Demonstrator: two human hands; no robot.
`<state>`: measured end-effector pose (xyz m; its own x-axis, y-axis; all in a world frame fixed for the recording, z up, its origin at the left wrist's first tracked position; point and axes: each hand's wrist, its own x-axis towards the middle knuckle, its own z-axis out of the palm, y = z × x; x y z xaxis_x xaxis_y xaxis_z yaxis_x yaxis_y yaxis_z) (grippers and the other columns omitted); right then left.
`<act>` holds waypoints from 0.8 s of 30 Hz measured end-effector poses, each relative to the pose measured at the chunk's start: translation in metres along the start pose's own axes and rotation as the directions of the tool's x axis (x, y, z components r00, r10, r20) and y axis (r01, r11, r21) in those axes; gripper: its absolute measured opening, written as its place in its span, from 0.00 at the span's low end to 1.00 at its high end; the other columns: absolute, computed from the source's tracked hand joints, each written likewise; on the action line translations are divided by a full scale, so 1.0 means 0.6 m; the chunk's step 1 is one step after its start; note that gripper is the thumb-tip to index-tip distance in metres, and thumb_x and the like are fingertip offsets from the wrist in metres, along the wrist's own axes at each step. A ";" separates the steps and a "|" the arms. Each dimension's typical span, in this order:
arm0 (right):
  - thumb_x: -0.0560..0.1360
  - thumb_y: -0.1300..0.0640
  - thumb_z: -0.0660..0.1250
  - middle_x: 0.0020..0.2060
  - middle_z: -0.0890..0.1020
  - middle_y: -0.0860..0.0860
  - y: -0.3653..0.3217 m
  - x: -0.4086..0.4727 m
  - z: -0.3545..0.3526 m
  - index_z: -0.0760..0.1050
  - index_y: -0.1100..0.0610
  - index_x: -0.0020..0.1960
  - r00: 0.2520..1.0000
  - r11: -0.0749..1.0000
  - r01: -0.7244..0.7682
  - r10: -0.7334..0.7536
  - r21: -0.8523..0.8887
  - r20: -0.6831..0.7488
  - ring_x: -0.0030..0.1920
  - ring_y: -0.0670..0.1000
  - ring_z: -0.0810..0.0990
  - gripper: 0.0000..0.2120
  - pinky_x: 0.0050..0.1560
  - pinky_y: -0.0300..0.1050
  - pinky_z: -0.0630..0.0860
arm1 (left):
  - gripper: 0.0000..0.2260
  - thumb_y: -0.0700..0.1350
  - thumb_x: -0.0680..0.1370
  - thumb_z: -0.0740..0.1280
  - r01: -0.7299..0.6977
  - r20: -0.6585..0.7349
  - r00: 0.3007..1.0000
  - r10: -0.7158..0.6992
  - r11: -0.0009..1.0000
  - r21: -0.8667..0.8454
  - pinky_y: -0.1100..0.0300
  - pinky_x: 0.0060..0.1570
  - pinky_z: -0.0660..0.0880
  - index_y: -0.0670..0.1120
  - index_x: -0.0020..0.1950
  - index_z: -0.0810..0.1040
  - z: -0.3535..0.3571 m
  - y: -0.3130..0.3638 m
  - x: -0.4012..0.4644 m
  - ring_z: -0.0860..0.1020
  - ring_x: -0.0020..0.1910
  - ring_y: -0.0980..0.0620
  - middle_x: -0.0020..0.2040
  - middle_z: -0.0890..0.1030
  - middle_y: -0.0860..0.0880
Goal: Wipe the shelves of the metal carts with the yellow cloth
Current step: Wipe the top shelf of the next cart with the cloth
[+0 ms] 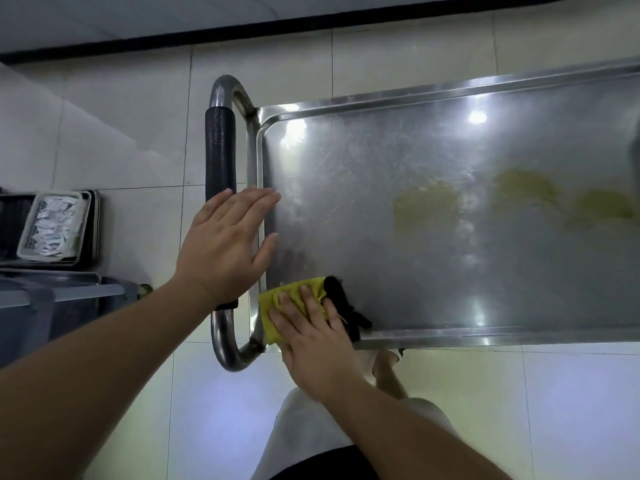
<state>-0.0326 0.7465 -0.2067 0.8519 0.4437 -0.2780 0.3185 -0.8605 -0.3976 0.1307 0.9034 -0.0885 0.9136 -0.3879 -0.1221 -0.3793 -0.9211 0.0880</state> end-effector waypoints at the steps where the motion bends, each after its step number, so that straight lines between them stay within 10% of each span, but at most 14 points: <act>1: 0.83 0.43 0.56 0.83 0.57 0.45 0.003 -0.001 -0.001 0.60 0.43 0.82 1.000 1.000 0.008 -0.008 0.002 0.005 0.84 0.56 0.50 0.27 0.80 0.63 0.53 | 0.26 0.56 0.83 0.58 0.000 0.005 1.000 0.000 1.000 0.005 0.50 0.81 0.54 0.50 0.80 0.67 0.001 0.001 0.000 0.67 0.78 0.51 0.77 0.72 0.50; 9: 0.82 0.40 0.58 0.83 0.58 0.45 0.212 -0.109 -0.065 0.60 0.43 0.82 0.986 0.981 -0.167 0.166 -0.094 -0.022 0.83 0.55 0.52 0.29 0.78 0.64 0.58 | 0.27 0.58 0.82 0.56 -0.005 0.027 1.000 0.004 1.000 0.023 0.48 0.81 0.54 0.50 0.80 0.66 0.002 0.001 -0.005 0.67 0.78 0.51 0.77 0.71 0.50; 24: 0.84 0.36 0.49 0.84 0.44 0.45 0.430 0.346 -0.321 0.44 0.42 0.84 0.953 0.949 -0.295 0.301 -0.111 0.038 0.84 0.57 0.43 0.32 0.79 0.64 0.46 | 0.26 0.57 0.82 0.59 0.018 0.031 0.999 -0.019 0.999 0.036 0.52 0.82 0.51 0.51 0.80 0.67 0.003 0.003 -0.004 0.67 0.77 0.53 0.77 0.71 0.53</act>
<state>0.3065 0.5685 -0.1986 0.8919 0.1733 -0.4177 0.0967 -0.9754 -0.1982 0.1276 0.9028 -0.0897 0.9155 -0.3713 -0.1548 -0.3680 -0.9284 0.0504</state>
